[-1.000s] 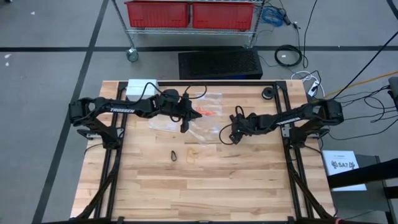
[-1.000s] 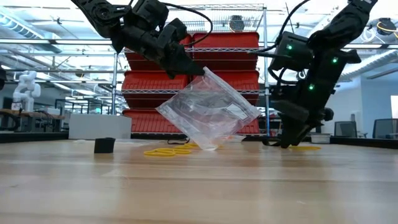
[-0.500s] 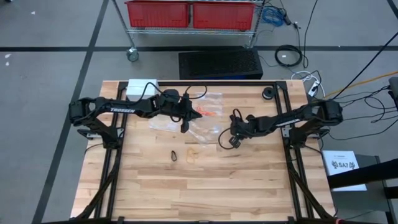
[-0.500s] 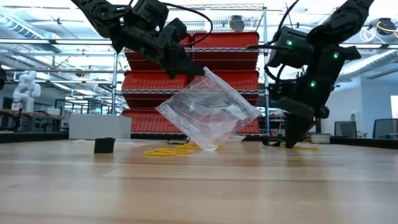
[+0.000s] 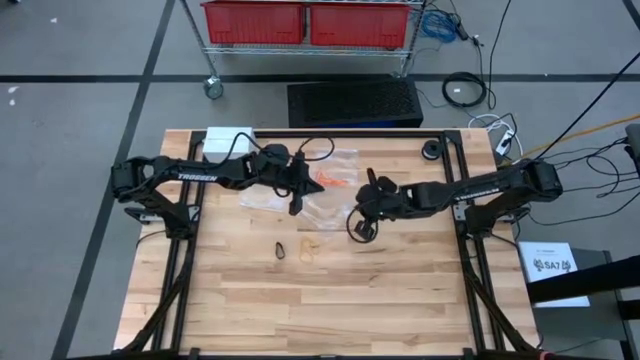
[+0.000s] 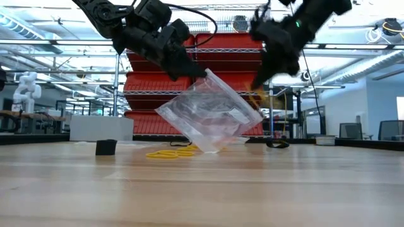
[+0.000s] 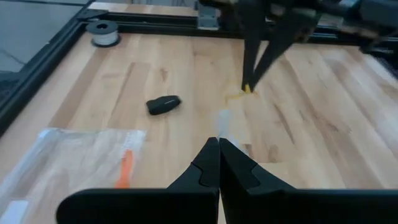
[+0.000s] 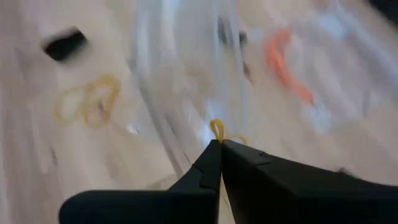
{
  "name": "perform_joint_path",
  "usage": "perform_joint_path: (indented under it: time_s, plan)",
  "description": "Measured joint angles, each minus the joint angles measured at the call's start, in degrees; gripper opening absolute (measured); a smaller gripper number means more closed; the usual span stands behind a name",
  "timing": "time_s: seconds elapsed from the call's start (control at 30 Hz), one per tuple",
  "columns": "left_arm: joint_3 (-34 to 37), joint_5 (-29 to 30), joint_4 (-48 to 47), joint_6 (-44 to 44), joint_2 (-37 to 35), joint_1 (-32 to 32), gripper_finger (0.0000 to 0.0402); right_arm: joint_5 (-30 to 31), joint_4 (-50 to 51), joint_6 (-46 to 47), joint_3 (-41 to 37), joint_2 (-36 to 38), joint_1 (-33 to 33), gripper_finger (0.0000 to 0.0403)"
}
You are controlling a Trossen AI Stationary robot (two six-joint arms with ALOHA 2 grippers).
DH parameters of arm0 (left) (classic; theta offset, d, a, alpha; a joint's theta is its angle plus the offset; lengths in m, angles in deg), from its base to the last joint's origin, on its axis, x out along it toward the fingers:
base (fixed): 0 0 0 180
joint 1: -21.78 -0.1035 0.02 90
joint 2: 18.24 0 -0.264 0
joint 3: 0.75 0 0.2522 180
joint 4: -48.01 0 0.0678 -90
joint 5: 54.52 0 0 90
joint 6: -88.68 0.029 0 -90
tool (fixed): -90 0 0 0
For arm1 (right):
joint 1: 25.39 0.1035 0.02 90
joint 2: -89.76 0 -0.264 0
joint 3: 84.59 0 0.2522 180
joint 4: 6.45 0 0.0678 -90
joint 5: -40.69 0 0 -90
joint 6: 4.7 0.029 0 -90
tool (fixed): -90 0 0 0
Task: Sort rubber bands
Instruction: Put the top right yellow rubber band into the bottom zip lock bag
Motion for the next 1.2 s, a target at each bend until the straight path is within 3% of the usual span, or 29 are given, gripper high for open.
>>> perform_joint_path:
  time_s: [0.27,1.2]
  plan:
    - [0.0,-0.2,0.5,0.3,0.0,0.8,0.0,1.6,-1.2,-7.4,5.1,-0.6,-2.3,0.0]
    - [0.0,0.1,3.7,0.0,0.0,1.5,0.0,-13.4,-14.2,-7.6,5.1,-9.3,-7.4,0.0006]
